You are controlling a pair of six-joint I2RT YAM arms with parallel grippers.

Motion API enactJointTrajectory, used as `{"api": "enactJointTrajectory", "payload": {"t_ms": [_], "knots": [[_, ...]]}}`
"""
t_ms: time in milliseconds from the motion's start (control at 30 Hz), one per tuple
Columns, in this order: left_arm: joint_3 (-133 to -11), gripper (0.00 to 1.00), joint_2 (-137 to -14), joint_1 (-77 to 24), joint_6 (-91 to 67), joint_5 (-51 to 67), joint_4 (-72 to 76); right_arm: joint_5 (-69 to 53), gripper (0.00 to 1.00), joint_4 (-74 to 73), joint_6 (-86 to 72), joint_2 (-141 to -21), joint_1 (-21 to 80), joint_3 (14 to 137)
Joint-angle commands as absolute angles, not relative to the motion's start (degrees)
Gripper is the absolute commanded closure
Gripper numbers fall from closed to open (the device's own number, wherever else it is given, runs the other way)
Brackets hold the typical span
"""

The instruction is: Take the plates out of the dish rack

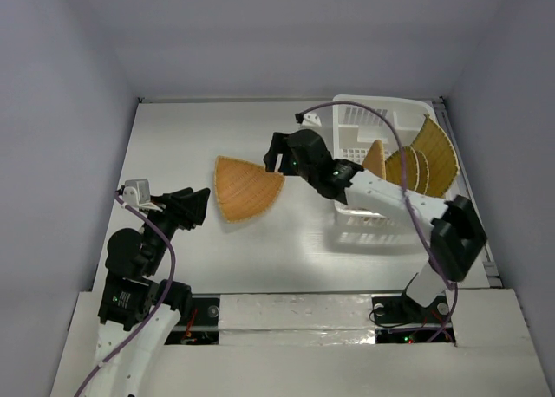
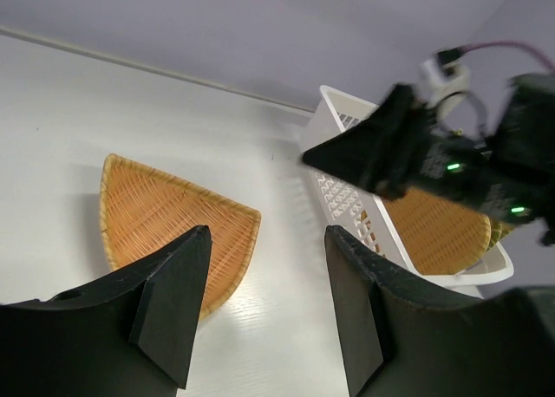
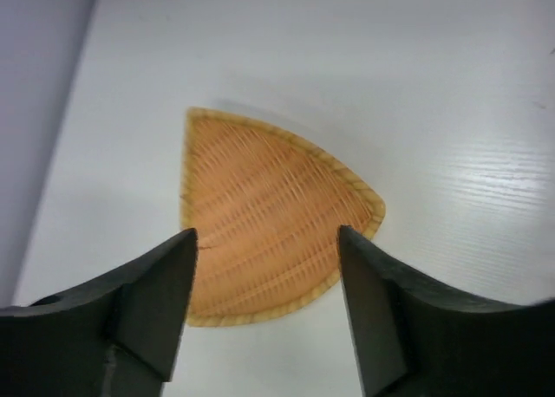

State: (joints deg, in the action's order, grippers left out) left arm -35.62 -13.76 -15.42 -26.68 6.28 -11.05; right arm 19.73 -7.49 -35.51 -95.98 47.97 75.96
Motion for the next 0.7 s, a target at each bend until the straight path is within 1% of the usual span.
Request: {"api": "enactJointTrajectory", "payload": {"t_ms": [0, 33, 67, 100, 167, 200, 367, 400, 433, 533, 567, 667], "knots": [[-36.0, 0.49, -14.3, -15.7, -26.9, 6.9, -9.3, 23.7, 0.33, -9.9, -30.7, -87.3, 47.9, 75.7], [-36.0, 0.49, -14.2, -15.7, -26.9, 7.0, -9.3, 25.7, 0.64, -12.5, -30.0, -85.4, 47.9, 75.4], [-36.1, 0.49, -14.2, -15.7, -26.9, 7.0, -9.2, 27.8, 0.85, -14.0, -28.9, -83.4, 47.9, 75.1], [-36.1, 0.49, -14.3, -15.7, -26.9, 7.1, -9.1, 32.3, 0.99, -15.4, -28.6, -79.4, 47.3, 74.6], [-36.0, 0.49, -14.3, -15.7, -26.9, 7.4, -9.1, 36.4, 1.00, -19.6, -27.5, -75.0, 46.6, 72.9], [-36.0, 0.49, -14.2, -15.7, -26.9, 7.4, -9.1, 39.7, 1.00, -21.0, -27.3, -70.9, 45.5, 72.2], [-35.9, 0.49, -14.3, -15.7, -26.8, 7.6, -9.0, 44.7, 1.00, -32.0, -27.3, -62.1, 39.7, 68.3], [-35.9, 0.49, -14.3, -15.7, -26.8, 7.6, -9.0, 45.2, 0.96, -33.2, -27.3, -61.3, 38.5, 67.5], [-36.0, 0.49, -14.2, -15.7, -26.8, 7.6, -9.0, 45.2, 0.71, -35.2, -27.2, -60.0, 36.1, 66.6], [-35.9, 0.49, -14.2, -15.7, -26.8, 7.8, -8.8, 44.9, 0.32, -37.0, -27.2, -59.1, 32.9, 63.0], [-35.9, 0.49, -14.3, -15.7, -26.8, 7.7, -8.9, 44.1, 0.30, -37.1, -27.1, -59.1, 32.9, 62.3], [-35.9, 0.49, -14.4, -15.7, -26.9, 7.9, -8.8, 41.5, 0.30, -35.8, -26.5, -59.8, 32.9, 60.2]]}}
